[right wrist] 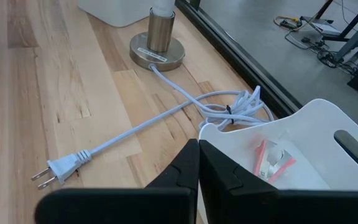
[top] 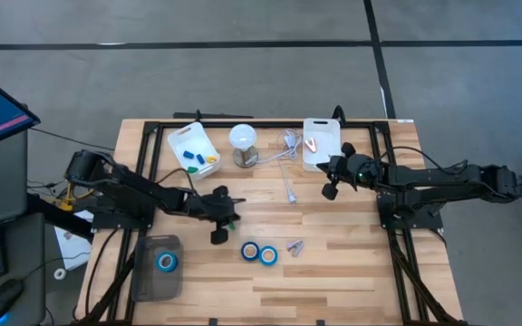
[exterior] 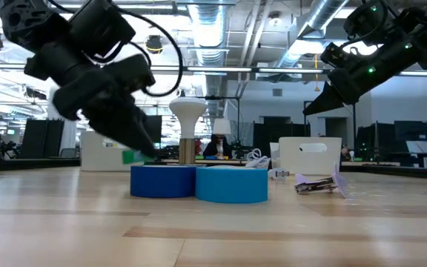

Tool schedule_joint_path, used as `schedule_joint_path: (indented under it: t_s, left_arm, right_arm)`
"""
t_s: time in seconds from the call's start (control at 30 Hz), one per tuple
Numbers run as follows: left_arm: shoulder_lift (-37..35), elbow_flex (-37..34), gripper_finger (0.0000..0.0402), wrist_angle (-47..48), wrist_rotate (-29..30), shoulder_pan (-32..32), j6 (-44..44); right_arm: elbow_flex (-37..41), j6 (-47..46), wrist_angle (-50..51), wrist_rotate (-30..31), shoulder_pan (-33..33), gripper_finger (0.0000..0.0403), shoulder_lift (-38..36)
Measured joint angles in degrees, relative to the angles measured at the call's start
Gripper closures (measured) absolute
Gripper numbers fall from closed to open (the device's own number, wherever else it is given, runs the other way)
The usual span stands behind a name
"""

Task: Pick and place Stapler, Stapler remover, tape
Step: Put the green stapler into the left white bin

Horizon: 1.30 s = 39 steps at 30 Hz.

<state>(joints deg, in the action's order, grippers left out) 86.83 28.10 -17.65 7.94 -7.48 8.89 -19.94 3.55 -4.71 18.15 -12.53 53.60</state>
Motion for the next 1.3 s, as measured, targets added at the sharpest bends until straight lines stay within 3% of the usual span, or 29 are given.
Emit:
schedule_joint_path:
  t_s: [0.27,0.53,0.9,1.3]
  left_arm:
    - [-7.39,0.08,0.0399,1.67,2.38,5.0,-8.36]
    - [-14.83,0.11,0.0399,8.67,12.74,10.77,-14.28]
    - [-24.17,0.17,0.0399,8.83,23.26,21.6,-16.57]
    - [-25.2,-2.09,0.0399,9.38,23.98,35.67,-12.87]
  right_arm:
    - [0.0,0.0,0.0,-0.02,0.0,0.0403,0.0]
    - [0.0,0.0,0.0,0.0,0.0,0.0403,0.0]
    - [0.0,0.0,0.02,0.0,0.0,0.0403,0.0]
    - [0.0,0.02,0.04,-0.02,0.0,0.0403,0.0]
